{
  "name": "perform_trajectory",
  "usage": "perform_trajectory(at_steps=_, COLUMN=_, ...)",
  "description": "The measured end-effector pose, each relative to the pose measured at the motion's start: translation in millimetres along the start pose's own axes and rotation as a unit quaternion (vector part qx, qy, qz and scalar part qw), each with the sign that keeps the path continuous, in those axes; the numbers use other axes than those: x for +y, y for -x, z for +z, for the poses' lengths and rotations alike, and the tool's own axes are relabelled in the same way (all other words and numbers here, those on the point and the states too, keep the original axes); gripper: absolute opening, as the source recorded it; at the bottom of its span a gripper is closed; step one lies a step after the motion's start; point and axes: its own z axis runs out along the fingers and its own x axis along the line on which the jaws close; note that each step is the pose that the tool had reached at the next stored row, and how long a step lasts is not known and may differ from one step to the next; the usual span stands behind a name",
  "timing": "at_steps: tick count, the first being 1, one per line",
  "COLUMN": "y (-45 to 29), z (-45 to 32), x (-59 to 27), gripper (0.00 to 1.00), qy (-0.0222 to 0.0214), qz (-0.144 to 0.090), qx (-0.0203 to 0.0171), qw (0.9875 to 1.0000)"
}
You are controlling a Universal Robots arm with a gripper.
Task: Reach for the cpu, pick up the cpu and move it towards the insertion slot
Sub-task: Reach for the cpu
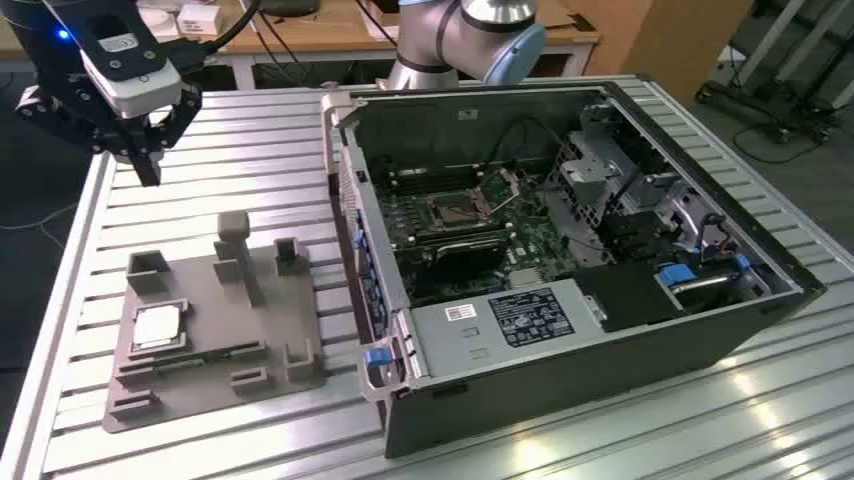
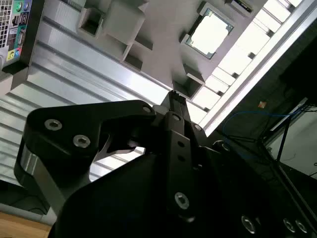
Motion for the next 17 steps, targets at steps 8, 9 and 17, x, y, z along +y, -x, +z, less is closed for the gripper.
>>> perform_trajectory(at_steps=8, y=0.0, z=0.0, x=0.0, gripper=0.11, qy=0.0, qz=0.0, qx=0.0, qw=1.0)
perform_trajectory(at_steps=9, y=0.0, z=0.0, x=0.0, gripper=0.11, qy=0.0, qz=0.0, qx=0.0, qw=1.0)
perform_trajectory(at_steps=17, y=-6.8, z=0.4, x=-0.1, gripper=0.11, qy=0.0, qz=0.0, qx=0.0, qw=1.0)
